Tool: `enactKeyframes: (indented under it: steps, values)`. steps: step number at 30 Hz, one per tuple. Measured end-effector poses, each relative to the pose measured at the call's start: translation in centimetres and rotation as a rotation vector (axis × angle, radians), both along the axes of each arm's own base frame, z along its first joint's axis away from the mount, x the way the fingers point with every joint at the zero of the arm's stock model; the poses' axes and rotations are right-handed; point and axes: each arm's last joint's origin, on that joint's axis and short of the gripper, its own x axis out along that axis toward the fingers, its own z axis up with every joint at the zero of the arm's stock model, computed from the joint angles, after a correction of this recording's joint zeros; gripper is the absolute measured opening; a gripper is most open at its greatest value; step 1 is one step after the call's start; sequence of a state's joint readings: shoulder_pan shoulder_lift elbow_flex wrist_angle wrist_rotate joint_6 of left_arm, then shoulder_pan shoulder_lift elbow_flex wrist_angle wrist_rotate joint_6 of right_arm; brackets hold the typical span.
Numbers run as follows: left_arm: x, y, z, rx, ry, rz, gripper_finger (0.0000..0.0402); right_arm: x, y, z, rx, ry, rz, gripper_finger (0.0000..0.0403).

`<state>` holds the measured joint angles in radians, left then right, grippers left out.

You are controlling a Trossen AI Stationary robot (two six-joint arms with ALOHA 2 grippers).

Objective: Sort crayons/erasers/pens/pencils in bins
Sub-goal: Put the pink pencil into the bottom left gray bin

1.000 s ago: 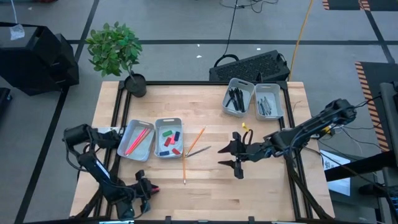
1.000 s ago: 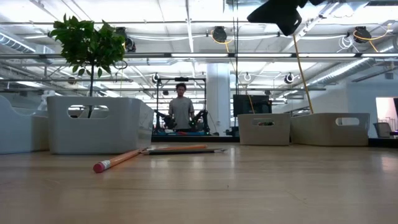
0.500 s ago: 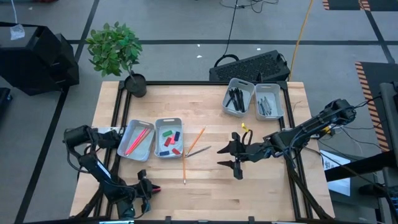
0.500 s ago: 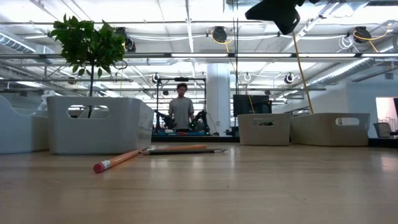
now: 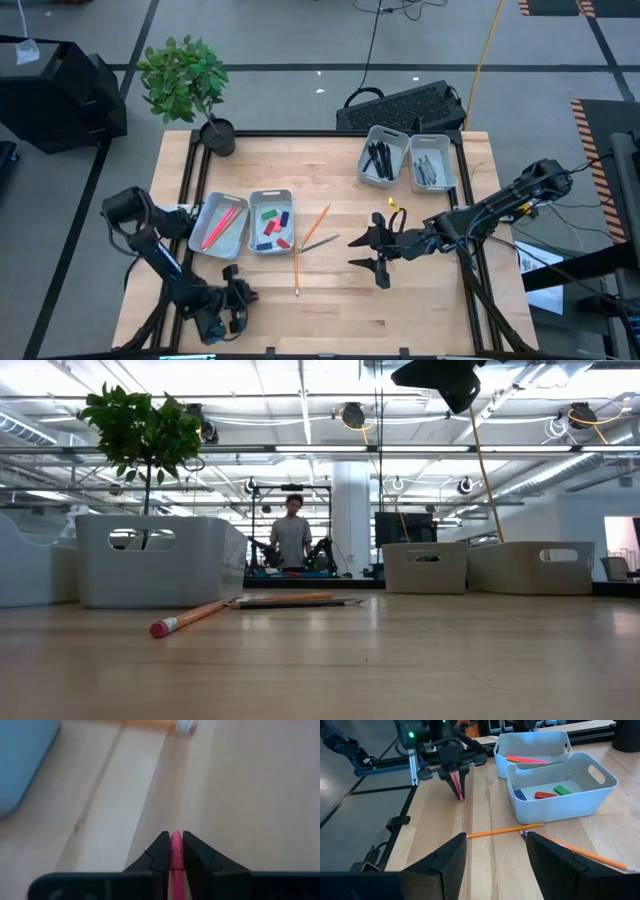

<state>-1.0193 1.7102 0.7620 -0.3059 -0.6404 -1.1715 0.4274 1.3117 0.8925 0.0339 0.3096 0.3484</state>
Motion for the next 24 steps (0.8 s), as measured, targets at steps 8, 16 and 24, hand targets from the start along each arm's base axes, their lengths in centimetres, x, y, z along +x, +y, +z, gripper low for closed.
enactKeyframes:
  steps: [8,16,24]
  values:
    - [2.2,2.3,5.0,-0.104,-0.101,0.031,0.0045,0.0,0.1,0.0,0.021,0.006,0.021,0.0201]
    - [1.4,8.7,10.8,-0.153,-0.138,0.220,0.0046,-0.8,1.7,0.0,0.042,0.009,0.076,0.0201]
    - [-0.5,15.5,12.9,0.000,-0.110,0.491,0.0046,-1.7,3.4,0.1,0.171,0.012,0.051,0.0201]
